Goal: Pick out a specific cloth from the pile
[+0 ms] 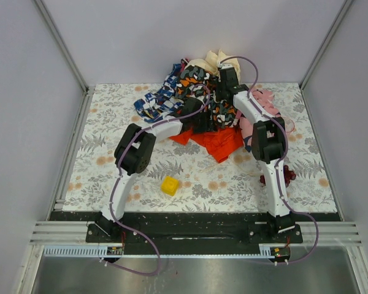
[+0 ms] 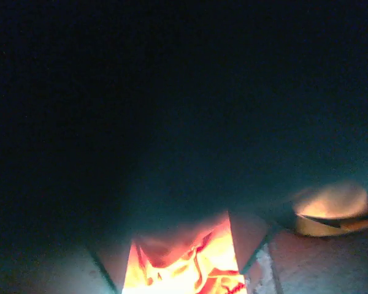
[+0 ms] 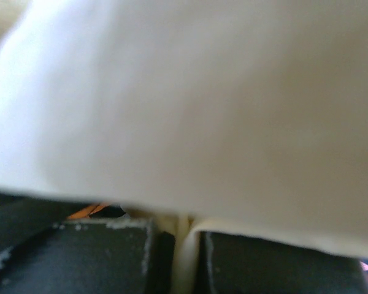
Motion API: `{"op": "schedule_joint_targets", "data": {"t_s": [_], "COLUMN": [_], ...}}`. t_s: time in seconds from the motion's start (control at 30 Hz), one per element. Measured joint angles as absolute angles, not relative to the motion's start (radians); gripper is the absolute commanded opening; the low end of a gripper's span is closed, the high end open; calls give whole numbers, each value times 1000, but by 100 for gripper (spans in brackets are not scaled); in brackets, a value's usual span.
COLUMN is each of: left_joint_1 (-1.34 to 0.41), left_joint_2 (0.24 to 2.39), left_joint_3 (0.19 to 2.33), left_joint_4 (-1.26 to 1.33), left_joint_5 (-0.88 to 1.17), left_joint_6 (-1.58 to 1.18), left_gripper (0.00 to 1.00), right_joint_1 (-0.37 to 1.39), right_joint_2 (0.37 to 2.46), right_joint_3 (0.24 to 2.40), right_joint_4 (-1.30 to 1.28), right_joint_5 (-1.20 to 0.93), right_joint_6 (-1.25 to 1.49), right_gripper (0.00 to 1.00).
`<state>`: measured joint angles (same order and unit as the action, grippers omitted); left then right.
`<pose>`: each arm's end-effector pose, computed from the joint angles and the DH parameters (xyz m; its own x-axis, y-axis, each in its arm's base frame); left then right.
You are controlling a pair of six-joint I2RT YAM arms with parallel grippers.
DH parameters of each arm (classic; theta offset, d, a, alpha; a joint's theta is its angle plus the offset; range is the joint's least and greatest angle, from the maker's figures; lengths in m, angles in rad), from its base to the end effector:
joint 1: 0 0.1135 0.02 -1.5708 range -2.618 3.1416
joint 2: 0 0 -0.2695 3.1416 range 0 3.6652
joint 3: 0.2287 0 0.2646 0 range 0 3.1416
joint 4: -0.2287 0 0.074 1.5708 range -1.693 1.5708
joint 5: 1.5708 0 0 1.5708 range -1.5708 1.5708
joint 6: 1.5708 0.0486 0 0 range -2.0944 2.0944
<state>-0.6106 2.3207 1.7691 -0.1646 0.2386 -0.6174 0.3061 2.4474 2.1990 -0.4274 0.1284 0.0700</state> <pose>0.4408 -0.3225 0.1472 -0.8457 -0.0948 -0.5252 0.2620 0.7837 -0.5632 0.5616 0.1710 0.2043 -0.6092 -0.1198 -0.7839 -0.1614 0.9866 -0.0253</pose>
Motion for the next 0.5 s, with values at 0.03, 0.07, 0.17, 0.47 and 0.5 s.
{"op": "schedule_joint_targets", "data": {"t_s": [0.03, 0.07, 0.17, 0.47, 0.5], "left_joint_1": [-611, -610, -609, -613, -614], "left_joint_2": [2333, 2341, 2342, 2152, 2128], "left_joint_3": [1780, 1784, 1781, 1574, 1563], "left_joint_4": [-165, -165, -167, -114, -119], "left_joint_5": [249, 257, 262, 224, 219], "left_joint_6": [-627, -632, -642, -619, -615], "left_gripper": [45, 36, 2, 0, 0], "right_joint_1": [306, 306, 306, 309, 311], "right_joint_2": [2446, 2445, 2441, 2424, 2423], "right_joint_3": [2196, 2192, 2182, 2150, 2146], "right_joint_4": [-425, -422, -415, -440, -445], "right_joint_5": [128, 128, 127, 128, 130], "right_joint_6": [70, 70, 70, 86, 89], "right_gripper": [0, 0, 0, 3, 4]}}
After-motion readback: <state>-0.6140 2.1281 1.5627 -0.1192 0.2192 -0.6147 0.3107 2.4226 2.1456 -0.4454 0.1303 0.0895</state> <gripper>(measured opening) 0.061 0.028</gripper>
